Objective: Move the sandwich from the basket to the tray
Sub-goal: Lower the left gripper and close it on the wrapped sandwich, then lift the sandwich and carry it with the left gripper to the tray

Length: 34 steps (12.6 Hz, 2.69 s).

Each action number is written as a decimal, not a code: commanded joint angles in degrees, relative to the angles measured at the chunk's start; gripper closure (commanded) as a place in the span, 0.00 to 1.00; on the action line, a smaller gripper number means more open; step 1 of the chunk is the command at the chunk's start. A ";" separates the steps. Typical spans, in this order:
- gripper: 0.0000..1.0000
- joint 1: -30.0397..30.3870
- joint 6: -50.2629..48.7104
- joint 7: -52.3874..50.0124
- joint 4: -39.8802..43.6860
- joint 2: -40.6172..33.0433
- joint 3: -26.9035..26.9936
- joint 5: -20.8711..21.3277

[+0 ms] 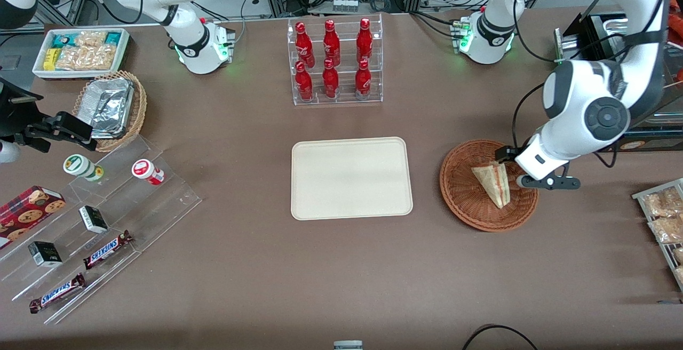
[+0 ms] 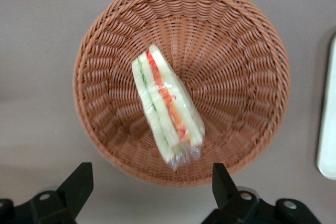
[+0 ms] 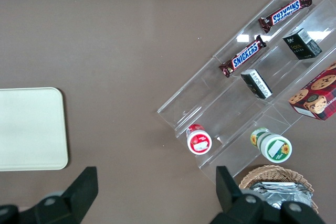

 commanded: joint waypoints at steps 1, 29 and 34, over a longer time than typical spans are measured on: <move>0.00 -0.89 8.53 -9.14 -6.76 -2.07 0.26 -0.34; 0.94 -1.43 0.05 -35.12 5.07 3.80 -6.49 -2.28; 0.94 -1.51 -4.10 -34.85 13.16 10.21 -16.06 0.26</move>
